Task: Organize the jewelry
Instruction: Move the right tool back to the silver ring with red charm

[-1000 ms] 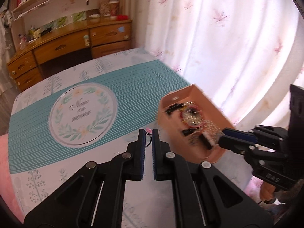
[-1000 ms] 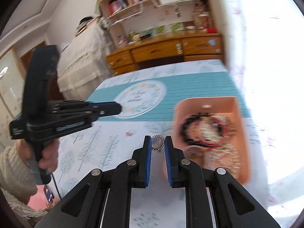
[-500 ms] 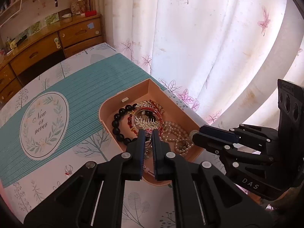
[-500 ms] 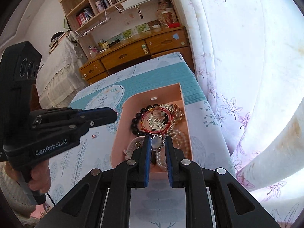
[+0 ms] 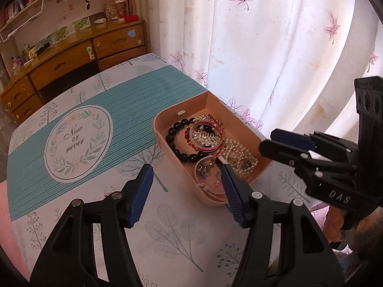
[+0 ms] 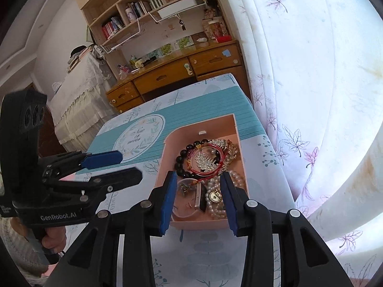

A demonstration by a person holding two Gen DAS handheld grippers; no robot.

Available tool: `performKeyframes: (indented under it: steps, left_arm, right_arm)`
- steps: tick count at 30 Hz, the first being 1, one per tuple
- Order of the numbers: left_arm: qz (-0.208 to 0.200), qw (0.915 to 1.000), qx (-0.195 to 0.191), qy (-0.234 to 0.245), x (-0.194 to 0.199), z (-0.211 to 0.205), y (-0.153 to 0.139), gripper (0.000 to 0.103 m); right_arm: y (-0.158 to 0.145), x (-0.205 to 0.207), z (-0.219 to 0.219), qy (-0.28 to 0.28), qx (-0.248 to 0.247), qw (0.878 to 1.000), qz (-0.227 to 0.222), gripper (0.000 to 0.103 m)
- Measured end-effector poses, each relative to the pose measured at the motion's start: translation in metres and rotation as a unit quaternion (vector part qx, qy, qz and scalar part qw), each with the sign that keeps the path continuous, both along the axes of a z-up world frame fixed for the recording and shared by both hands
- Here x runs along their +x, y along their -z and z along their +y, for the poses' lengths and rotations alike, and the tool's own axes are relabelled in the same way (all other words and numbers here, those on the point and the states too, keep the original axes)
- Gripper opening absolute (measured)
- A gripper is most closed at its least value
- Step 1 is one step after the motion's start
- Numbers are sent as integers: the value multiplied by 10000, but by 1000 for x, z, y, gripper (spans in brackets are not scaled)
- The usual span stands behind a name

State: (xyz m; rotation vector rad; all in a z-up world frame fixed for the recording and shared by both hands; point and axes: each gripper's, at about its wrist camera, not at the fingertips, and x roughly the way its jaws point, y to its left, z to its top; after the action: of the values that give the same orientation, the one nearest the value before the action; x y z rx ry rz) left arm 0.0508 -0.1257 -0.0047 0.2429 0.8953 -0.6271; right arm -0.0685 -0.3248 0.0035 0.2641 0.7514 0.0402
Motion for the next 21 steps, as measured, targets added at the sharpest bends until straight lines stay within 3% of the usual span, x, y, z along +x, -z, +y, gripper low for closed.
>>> performKeyframes:
  steps: [11, 21]
  left_arm:
    - [-37, 9932, 11, -1165, -23, 105, 1, 56]
    - [-112, 9796, -15, -2007, -30, 160, 7, 56]
  right_arm:
    - [-13, 2, 54, -572, -153, 9982, -10, 38]
    - [-9, 19, 123, -1235, -329, 9916, 189, 38]
